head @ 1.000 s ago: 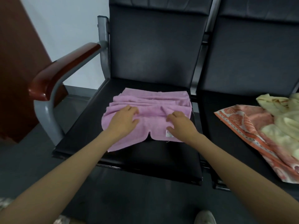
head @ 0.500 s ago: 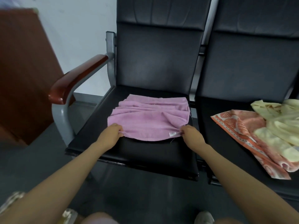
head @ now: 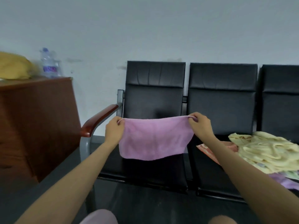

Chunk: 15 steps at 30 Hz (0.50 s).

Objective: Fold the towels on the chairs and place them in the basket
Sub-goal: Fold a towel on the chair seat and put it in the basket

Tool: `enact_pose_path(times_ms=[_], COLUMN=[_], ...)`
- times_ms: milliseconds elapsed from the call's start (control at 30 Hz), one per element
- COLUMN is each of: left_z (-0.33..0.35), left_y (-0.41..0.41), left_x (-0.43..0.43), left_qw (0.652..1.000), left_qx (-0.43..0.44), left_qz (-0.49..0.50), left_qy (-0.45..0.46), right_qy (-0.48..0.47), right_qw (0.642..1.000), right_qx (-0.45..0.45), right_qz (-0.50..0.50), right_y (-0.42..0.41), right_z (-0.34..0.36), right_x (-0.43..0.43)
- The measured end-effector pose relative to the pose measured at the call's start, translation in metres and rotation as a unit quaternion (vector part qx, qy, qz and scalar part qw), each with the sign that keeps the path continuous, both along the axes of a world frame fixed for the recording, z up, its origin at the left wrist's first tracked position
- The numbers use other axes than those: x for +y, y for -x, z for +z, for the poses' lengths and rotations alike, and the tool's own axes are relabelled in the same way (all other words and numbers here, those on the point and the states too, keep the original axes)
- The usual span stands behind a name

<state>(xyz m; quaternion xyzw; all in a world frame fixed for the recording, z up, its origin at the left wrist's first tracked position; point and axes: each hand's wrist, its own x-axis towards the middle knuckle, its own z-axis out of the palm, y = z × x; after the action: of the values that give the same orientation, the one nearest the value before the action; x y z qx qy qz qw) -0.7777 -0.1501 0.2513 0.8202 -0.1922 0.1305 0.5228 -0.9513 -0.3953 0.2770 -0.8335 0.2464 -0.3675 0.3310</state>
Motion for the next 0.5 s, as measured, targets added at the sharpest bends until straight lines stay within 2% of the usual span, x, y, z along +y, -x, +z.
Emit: enact_pose_path(times_ms=[133, 300, 400, 500], left_z=[0.044, 0.065, 0.053, 0.022], left_y=[0.037, 0.054, 0.045, 0.024], left_x=[0.019, 0.028, 0.026, 0.016], left_qw=[0.997, 0.994, 0.995, 0.999], left_qx=[-0.041, -0.051, -0.05, -0.036], left_qz=[0.003, 0.01, 0.001, -0.015], left_qy=[0.068, 0.097, 0.082, 0.019], right_qy=[0.014, 0.029, 0.024, 0.005], right_qw=[0.998, 0.997, 0.998, 1.0], right_qx=[-0.054, -0.077, -0.052, 0.008], right_qz=[0.004, 0.012, 0.007, -0.001], right_y=[0.032, 0.047, 0.042, 0.031], right_z=[0.043, 0.06, 0.046, 0.014], right_x=[0.021, 0.027, 0.021, 0.008])
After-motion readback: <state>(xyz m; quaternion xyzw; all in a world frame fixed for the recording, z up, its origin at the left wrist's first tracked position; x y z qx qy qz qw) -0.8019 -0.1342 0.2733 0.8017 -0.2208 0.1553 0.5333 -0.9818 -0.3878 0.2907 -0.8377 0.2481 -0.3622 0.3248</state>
